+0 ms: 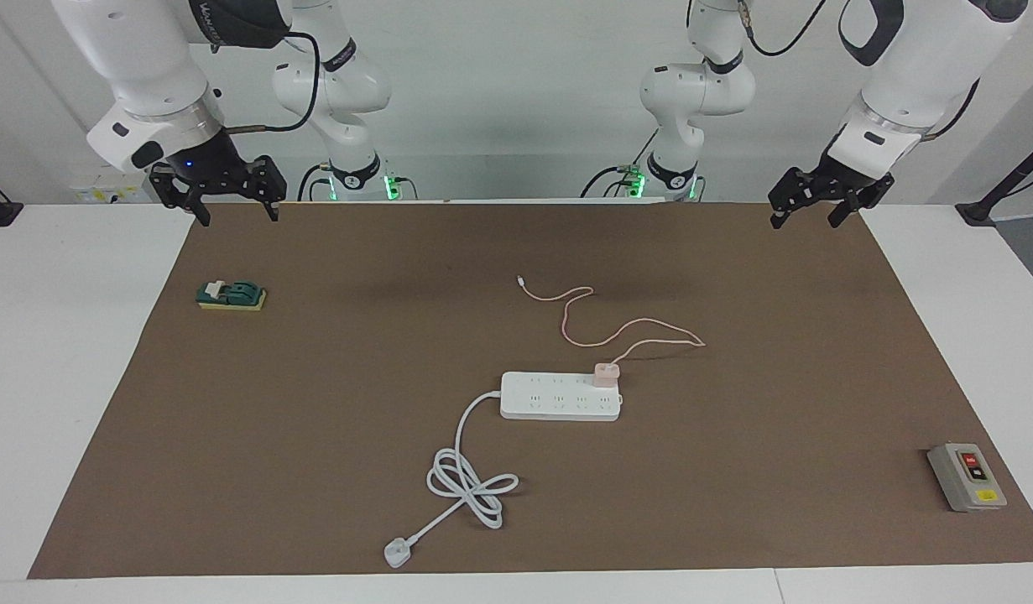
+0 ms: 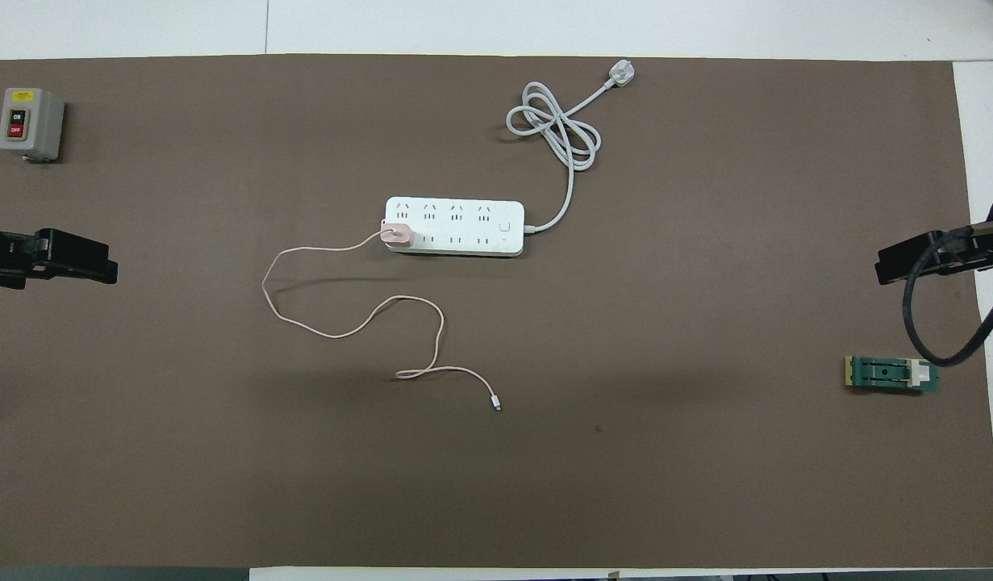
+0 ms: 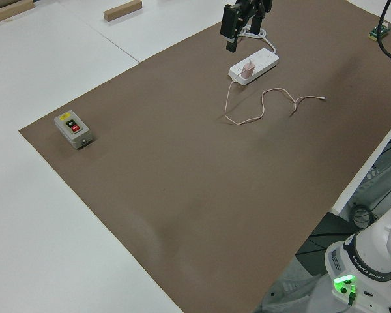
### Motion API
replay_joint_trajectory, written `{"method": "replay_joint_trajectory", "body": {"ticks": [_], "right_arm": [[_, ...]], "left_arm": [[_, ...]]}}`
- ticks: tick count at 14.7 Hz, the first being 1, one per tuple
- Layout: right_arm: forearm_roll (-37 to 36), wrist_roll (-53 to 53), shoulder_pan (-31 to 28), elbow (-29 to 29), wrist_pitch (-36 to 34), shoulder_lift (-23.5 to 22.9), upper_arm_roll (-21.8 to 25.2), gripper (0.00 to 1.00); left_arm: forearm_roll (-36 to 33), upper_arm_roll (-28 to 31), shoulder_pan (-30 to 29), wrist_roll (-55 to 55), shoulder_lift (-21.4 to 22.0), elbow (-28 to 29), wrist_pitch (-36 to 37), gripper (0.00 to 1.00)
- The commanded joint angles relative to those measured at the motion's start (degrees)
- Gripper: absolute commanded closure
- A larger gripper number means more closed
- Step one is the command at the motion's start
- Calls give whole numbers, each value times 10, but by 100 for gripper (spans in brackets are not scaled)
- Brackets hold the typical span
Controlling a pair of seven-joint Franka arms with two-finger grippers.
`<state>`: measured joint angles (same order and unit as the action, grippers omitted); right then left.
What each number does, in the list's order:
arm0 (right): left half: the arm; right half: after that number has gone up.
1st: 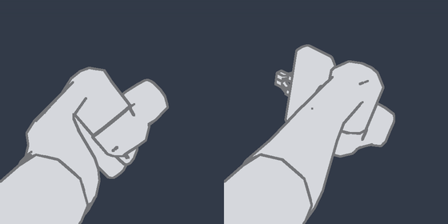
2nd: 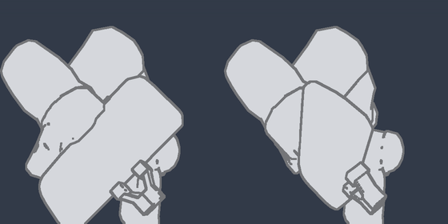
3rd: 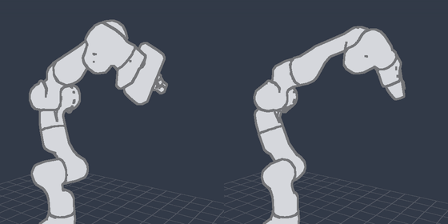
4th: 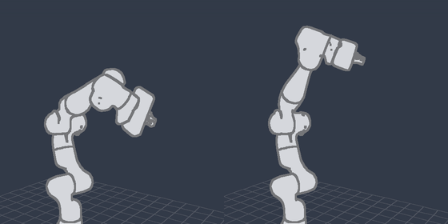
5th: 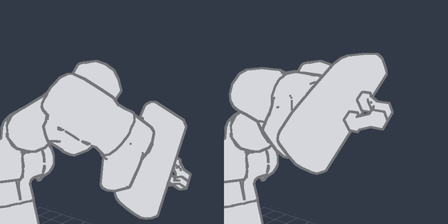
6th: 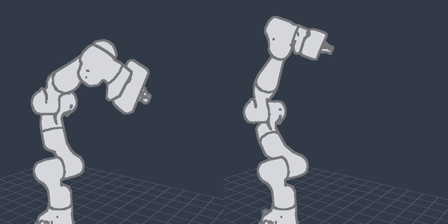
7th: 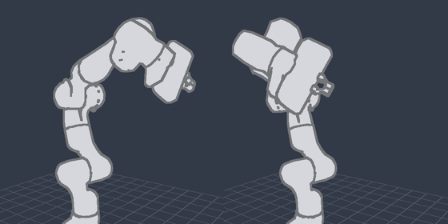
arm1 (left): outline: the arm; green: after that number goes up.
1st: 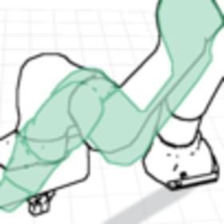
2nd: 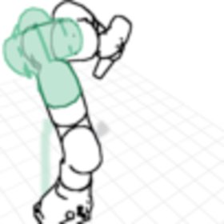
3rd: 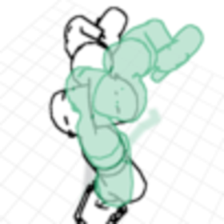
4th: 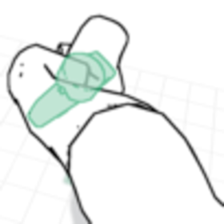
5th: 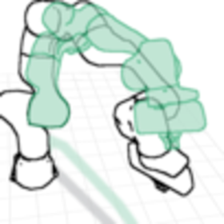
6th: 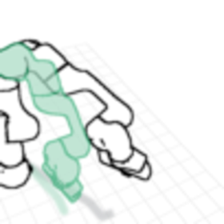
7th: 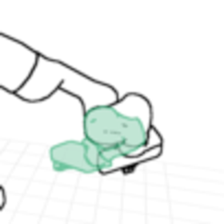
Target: Unplug charger and place it aside
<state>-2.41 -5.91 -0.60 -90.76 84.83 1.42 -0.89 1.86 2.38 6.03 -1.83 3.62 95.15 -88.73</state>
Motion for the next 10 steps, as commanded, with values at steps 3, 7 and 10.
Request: {"method": "replay_joint_trajectory", "body": {"ticks": [3, 7, 10], "right_arm": [[-3, -9, -7, 2, -6, 0, -6, 0], [-5, -13, -7, 2, -2, 0, -6, 0], [-3, -7, -7, 2, -2, 0, -6, 0]], "left_arm": [[-5, 4, 7, -1, 17, 21, -14, 0], [-5, 5, 5, -2, 17, 21, -14, 0], [-5, 5, 9, -39, 17, 22, -12, 0]]}}
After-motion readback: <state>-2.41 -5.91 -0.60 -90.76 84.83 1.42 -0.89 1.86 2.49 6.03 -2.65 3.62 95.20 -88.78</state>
